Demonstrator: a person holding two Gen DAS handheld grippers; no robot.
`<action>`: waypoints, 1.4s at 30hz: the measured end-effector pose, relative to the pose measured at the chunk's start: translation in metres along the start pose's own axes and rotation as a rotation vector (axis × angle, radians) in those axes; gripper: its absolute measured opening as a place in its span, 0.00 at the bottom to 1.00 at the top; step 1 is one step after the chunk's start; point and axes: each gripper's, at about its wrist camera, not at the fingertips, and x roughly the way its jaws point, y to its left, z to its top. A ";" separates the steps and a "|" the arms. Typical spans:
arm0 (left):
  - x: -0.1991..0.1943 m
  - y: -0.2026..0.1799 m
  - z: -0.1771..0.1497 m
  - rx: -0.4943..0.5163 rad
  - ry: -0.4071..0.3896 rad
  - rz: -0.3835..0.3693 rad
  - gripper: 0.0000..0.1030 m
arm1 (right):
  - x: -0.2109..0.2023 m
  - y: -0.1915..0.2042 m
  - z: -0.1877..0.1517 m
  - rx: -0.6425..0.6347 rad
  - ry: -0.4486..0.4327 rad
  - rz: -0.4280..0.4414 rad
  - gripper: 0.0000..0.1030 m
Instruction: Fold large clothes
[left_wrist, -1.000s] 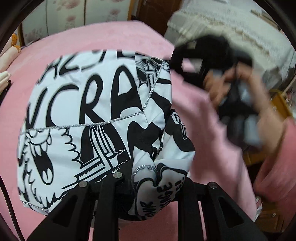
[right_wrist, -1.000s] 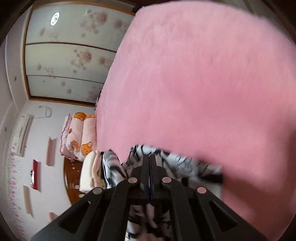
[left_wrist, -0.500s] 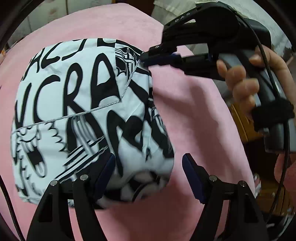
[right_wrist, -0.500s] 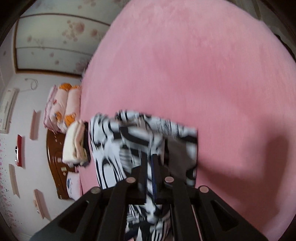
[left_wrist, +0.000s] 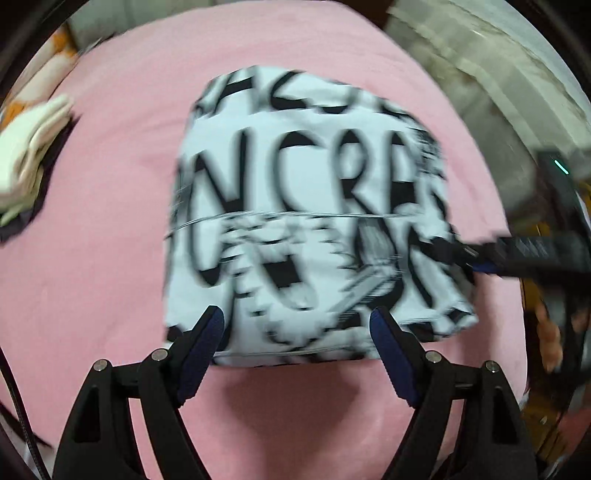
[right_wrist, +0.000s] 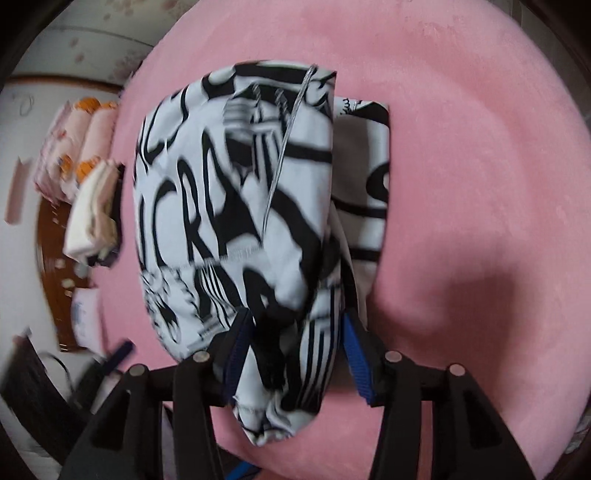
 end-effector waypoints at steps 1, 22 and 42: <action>0.000 0.011 -0.002 -0.023 0.005 0.012 0.77 | -0.004 0.004 -0.007 -0.011 -0.030 -0.033 0.48; 0.053 0.101 -0.010 -0.205 0.133 0.038 0.77 | -0.014 0.077 -0.041 -0.132 -0.167 -0.150 0.47; 0.064 0.098 -0.005 -0.082 0.125 0.007 0.77 | -0.001 0.038 -0.058 -0.011 -0.264 -0.144 0.08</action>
